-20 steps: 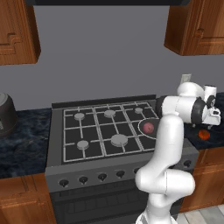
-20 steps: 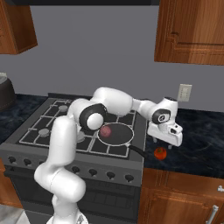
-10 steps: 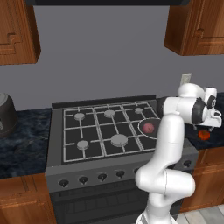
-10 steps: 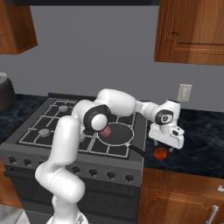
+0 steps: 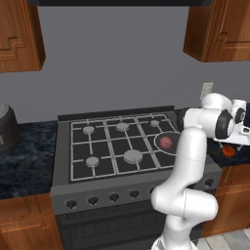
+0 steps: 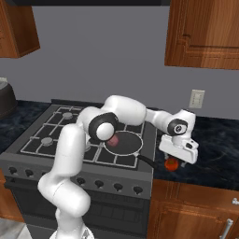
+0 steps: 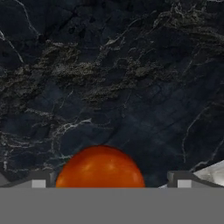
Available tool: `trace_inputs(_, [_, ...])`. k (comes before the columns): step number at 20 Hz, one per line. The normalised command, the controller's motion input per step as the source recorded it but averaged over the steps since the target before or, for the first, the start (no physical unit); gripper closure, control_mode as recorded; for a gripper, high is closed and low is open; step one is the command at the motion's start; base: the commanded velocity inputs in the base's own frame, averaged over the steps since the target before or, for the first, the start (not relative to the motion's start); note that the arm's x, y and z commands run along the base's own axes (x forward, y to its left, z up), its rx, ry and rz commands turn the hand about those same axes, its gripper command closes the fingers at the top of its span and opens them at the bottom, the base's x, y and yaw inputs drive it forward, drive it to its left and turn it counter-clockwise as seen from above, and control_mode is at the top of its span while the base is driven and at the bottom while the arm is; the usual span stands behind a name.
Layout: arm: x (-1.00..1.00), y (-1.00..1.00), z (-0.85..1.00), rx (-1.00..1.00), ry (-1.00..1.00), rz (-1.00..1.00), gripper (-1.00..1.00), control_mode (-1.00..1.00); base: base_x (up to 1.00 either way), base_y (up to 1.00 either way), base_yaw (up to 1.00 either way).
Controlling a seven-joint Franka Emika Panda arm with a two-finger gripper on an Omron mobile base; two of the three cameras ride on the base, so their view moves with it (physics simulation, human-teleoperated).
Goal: Place the pan on the front right burner on the stove. Then place the tomato and the onion in the pan and turn on the front right burner.
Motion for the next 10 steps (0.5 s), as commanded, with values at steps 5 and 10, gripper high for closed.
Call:
trace_inputs(5, [0.00, 0.03, -0.16, 0.04, 0.02, 0.00, -1.00, -1.00, 0.00, 0.00, 0.00])
trace_inputs(10, [-0.01, 0.07, -0.15, 0.03, 0.01, 0.00, -1.00, -1.00, 0.00, 0.00, 0.00])
